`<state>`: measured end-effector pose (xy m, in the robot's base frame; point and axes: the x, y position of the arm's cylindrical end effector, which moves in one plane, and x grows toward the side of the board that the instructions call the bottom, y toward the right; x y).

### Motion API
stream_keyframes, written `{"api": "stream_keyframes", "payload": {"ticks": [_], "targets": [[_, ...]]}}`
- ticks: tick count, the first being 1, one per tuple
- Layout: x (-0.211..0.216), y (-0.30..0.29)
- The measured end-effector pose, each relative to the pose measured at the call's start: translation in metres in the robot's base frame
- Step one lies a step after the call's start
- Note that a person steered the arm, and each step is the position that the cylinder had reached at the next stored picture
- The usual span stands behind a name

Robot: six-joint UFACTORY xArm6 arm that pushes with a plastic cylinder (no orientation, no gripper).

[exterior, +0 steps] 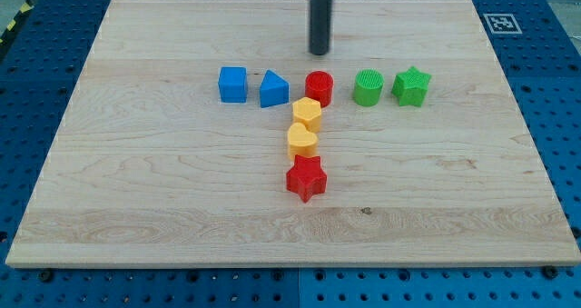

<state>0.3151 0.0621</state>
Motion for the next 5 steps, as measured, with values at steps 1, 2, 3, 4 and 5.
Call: {"api": "stream_keyframes", "payload": {"ticks": [1, 2, 3, 4, 5], "targets": [[0.02, 0.018], [0.037, 0.003], [0.04, 0.008], [0.064, 0.018], [0.077, 0.035]]}}
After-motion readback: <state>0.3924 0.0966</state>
